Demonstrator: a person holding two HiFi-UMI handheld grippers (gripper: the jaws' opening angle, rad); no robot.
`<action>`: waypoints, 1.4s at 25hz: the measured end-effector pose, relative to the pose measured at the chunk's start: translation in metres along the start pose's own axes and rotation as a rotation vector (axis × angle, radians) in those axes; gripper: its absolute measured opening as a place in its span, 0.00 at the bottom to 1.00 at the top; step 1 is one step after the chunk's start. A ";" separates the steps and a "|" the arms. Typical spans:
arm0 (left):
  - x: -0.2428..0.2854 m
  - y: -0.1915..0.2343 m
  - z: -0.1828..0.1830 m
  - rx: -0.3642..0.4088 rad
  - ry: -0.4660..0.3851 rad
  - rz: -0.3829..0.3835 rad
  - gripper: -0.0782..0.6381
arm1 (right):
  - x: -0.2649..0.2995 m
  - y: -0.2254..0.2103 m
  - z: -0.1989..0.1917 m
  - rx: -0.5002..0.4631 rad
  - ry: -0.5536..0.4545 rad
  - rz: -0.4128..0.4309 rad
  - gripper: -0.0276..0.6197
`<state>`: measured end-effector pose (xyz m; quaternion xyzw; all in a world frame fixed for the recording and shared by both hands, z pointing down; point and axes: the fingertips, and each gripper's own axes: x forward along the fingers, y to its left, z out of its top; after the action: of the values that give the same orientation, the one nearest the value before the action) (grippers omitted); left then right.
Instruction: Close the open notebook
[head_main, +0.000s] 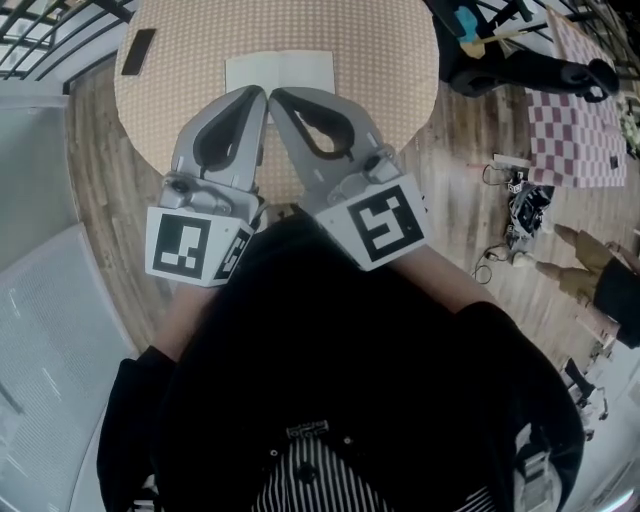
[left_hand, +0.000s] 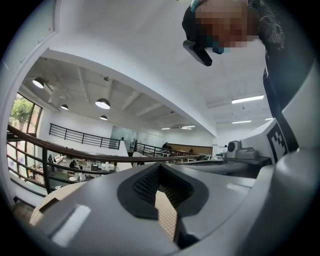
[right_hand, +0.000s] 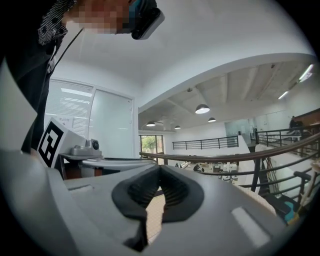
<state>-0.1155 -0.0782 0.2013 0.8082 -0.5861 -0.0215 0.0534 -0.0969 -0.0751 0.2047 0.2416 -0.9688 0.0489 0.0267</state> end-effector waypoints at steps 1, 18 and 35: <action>0.009 0.001 -0.004 -0.006 0.010 0.002 0.11 | 0.003 -0.010 -0.003 0.011 0.005 0.001 0.05; 0.068 0.019 -0.025 -0.020 0.109 0.040 0.11 | 0.034 -0.069 -0.017 0.087 0.033 0.068 0.05; 0.059 0.051 -0.022 -0.031 0.111 -0.047 0.11 | 0.064 -0.055 -0.020 0.056 0.063 -0.005 0.05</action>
<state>-0.1431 -0.1487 0.2300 0.8209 -0.5626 0.0130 0.0977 -0.1265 -0.1508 0.2341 0.2431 -0.9651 0.0835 0.0507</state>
